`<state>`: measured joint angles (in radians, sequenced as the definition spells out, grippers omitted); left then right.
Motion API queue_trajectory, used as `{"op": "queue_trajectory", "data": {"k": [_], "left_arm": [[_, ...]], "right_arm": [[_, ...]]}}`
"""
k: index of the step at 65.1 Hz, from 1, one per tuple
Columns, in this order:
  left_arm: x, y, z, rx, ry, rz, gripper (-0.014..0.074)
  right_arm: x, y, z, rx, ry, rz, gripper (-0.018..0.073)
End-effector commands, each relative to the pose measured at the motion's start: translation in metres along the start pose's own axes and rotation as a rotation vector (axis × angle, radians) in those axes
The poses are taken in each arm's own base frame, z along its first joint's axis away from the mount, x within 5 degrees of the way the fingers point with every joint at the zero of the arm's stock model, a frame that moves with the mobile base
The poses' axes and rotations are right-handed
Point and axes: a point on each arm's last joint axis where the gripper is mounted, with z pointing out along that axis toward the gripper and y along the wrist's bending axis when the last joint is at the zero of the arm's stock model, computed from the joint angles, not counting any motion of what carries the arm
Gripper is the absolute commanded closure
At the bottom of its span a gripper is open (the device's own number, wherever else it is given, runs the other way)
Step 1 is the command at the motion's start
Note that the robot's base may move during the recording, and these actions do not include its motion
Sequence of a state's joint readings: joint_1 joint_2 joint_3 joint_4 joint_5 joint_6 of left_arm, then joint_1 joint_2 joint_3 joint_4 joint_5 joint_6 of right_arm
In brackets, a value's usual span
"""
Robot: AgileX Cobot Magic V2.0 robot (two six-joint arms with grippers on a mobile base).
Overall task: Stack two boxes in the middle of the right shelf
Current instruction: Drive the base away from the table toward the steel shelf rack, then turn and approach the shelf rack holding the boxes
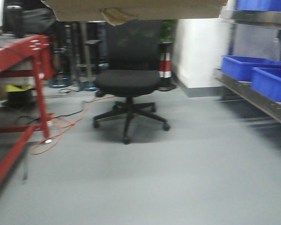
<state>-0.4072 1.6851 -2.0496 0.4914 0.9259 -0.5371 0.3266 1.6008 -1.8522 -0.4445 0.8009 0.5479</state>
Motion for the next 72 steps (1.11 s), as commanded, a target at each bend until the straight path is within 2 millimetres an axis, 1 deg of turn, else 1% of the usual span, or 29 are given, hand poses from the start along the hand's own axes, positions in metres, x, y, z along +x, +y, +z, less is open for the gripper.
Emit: {"op": "queue_trajectory", "data": {"k": [1, 72], "left_arm": [[-0.0079, 0.0033, -0.0058, 0.006, -0.051, -0.01, 0.0708], [-0.0079, 0.0033, -0.0058, 0.006, -0.051, -0.01, 0.0708]], "right_arm": [[-0.0142, -0.002, -0.0109, -0.02, -0.102, -0.007, 0.0713], [-0.0158, -0.001, -0.0111, -0.031, -0.12, -0.007, 0.0713]]}}
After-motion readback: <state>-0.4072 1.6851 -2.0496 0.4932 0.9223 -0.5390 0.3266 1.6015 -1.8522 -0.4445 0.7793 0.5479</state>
